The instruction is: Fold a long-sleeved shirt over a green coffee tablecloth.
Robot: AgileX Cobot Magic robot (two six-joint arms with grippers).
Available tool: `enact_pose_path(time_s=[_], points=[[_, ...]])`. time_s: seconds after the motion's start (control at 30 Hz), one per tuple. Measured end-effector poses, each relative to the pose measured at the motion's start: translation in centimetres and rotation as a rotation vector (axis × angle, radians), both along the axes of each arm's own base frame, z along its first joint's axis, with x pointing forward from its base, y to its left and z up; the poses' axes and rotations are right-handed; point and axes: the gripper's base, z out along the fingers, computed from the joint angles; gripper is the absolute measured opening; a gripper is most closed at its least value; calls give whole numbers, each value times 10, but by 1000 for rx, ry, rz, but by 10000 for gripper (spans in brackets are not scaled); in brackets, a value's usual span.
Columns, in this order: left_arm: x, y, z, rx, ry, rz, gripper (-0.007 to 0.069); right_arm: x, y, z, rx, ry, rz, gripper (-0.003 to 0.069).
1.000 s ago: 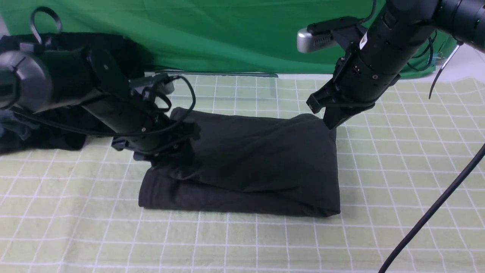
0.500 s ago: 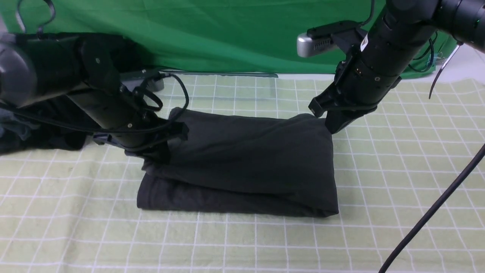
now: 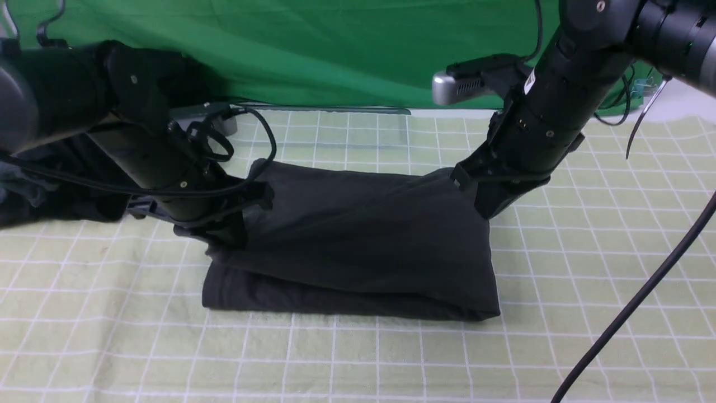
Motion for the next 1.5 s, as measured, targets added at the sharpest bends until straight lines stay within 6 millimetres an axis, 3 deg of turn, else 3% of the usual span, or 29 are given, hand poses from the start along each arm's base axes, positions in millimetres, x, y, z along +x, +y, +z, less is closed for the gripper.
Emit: enact_pose_path(time_s=[0.13,0.17,0.3,0.43,0.57,0.73,0.9,1.03,1.07,1.13,1.37,1.5], points=[[-1,2,-4,33,23,-16,325,-5,6,-7,-8,20,28,10],[-1,3,-4,37,23,-16,334,-5,6,-7,-8,20,29,10],[-1,5,3,55,2,3,518,-5,7,-7,-7,18,38,10],[7,3,11,30,-77,22,578,-5,7,-7,-6,18,39,10],[14,2,13,3,-156,45,580,-5,7,-7,-6,18,39,10],[24,-1,3,-19,-193,69,536,-5,7,-6,-2,12,38,10],[32,-3,-30,-10,-114,76,430,-4,7,-6,-2,10,38,10],[33,-4,-33,-11,-106,79,217,-4,7,-6,-1,9,38,13],[32,-3,-31,-13,-112,79,132,-4,7,-6,-1,9,38,14],[31,-3,-24,-17,-128,79,43,-4,7,-6,0,8,37,15],[25,5,9,-33,-210,100,11,-4,7,-6,-1,9,37,19],[24,7,13,-31,-215,102,11,-4,7,-7,-3,15,38,19]])
